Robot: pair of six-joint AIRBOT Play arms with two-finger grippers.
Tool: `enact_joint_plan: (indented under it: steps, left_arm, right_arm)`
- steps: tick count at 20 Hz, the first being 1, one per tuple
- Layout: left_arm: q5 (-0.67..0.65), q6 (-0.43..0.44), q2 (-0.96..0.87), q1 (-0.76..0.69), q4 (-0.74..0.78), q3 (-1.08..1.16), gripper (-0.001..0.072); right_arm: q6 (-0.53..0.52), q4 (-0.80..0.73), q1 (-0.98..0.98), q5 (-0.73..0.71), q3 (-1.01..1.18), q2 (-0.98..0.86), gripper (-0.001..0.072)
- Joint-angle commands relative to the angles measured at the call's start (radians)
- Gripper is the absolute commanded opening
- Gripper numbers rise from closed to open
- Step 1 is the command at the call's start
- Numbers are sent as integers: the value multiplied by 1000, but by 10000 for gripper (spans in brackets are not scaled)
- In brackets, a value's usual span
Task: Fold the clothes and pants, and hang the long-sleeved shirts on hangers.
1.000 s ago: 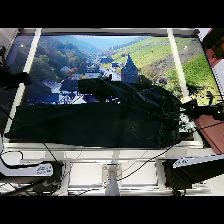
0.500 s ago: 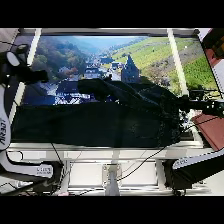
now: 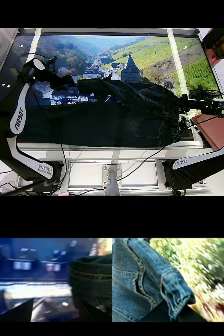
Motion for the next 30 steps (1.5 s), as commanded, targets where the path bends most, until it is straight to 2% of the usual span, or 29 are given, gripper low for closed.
enact_joint_plan:
  steps: [1,2,4,5,6,7,9,10,11,12,13,15,17,19,20,21,24,25,27,29,30]
  left_arm:
    - [-100,142,-33,-13,-127,0,389]
    - [-138,187,-32,-29,-143,0,345]
    - [-117,206,-37,-81,-138,0,347]
    - [-90,237,-45,-110,-138,0,372]
    - [-62,272,-58,-143,-139,0,522]
    - [-36,277,-73,-174,-138,0,712]
    - [-21,276,-107,-227,-143,0,706]
    - [-29,276,-116,-245,-142,0,656]
    - [-27,276,-119,-255,-141,0,554]
    - [-4,274,-115,-254,-138,1,535]
    - [53,233,-109,-245,-123,2,532]
    - [196,132,-93,-206,-83,4,463]
    - [265,93,-73,-154,-74,26,462]
    - [264,97,-38,-117,-62,50,474]
    - [249,96,-16,-105,-63,50,606]
    - [203,84,0,-98,-63,50,707]
    - [-33,78,1,-97,-136,44,705]
    - [-47,78,-1,-113,-164,26,704]
    - [10,78,-7,-176,-169,-15,700]
    - [131,71,-24,-255,-168,-44,699]
    - [198,36,-42,-293,-168,-44,698]
  right_arm:
    - [0,6,0,3,1,1,75]
    - [-1,6,0,3,1,1,75]
    - [-2,6,0,4,1,1,75]
    - [-2,6,0,5,1,1,76]
    - [-2,6,0,7,1,1,75]
    - [-2,6,0,8,1,1,76]
    - [-2,6,0,10,1,3,75]
    - [-2,6,0,13,1,3,75]
    - [-3,6,0,12,1,3,76]
    - [-4,6,0,12,1,3,76]
    - [-4,6,0,13,1,3,76]
    - [-3,6,0,19,1,3,75]
    - [-4,6,0,29,1,3,76]
    - [-4,6,0,30,1,3,75]
    - [-4,6,0,30,1,3,75]
    - [-3,6,0,31,1,3,75]
    - [-3,6,0,32,1,3,75]
    - [-3,6,0,33,1,3,75]
    - [-3,6,0,50,1,3,75]
    - [-3,6,0,60,1,3,75]
    - [-3,6,0,61,1,3,75]
